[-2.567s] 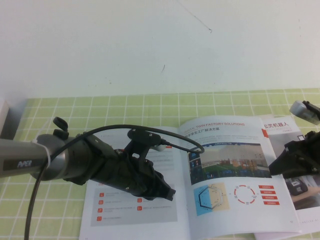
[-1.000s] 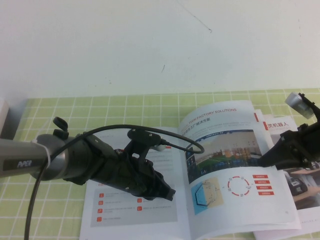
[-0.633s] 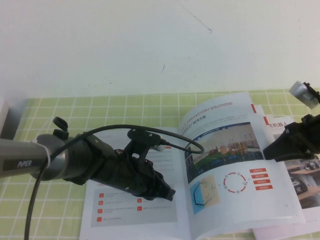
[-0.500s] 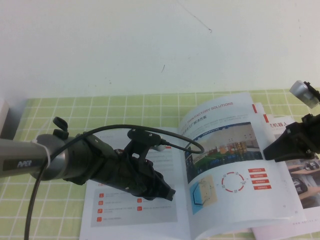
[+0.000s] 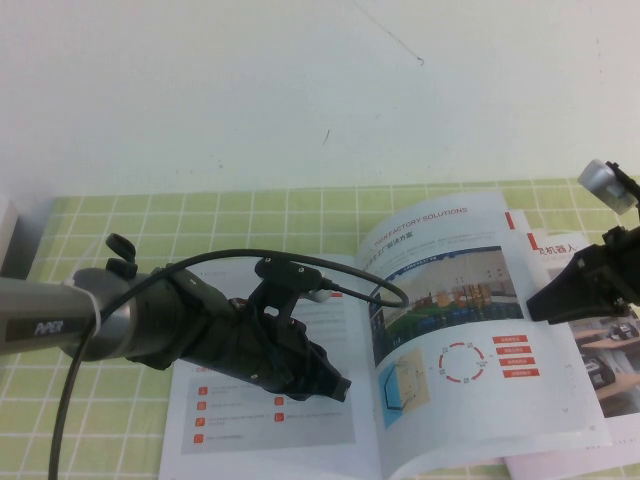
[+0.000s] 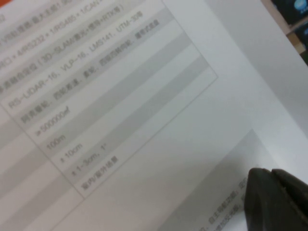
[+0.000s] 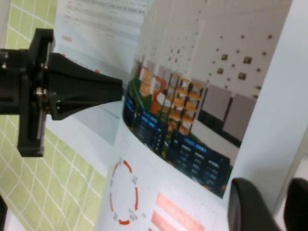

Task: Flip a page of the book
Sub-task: Open the closed book

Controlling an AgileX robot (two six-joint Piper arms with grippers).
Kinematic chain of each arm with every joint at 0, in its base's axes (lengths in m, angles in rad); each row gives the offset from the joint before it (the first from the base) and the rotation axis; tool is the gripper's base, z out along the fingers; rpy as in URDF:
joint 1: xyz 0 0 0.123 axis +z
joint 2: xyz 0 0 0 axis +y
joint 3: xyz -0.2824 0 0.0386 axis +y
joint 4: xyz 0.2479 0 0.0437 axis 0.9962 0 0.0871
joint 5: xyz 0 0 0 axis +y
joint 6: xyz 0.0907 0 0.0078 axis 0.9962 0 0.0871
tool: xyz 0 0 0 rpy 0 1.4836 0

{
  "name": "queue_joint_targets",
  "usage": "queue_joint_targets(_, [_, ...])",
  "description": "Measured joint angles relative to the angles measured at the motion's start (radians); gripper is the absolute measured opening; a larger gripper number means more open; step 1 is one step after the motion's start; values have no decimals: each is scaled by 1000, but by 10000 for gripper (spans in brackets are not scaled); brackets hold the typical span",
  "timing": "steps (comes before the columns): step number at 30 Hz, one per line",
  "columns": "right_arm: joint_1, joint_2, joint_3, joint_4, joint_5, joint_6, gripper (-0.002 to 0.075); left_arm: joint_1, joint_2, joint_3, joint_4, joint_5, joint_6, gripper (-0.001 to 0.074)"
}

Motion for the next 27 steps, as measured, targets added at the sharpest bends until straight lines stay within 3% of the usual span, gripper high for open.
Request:
queue_joint_targets(4, [-2, 0, -30, 0, 28, -27, 185, 0, 0, 0, 0, 0, 0, -4])
queue_joint_targets(13, [-15, 0, -51, 65, 77, -117, 303, 0, 0, 0, 0, 2, 0, -4])
queue_joint_targets(27, [-15, 0, -51, 116, 77, -128, 316, 0, 0, 0, 0, 2, 0, -4])
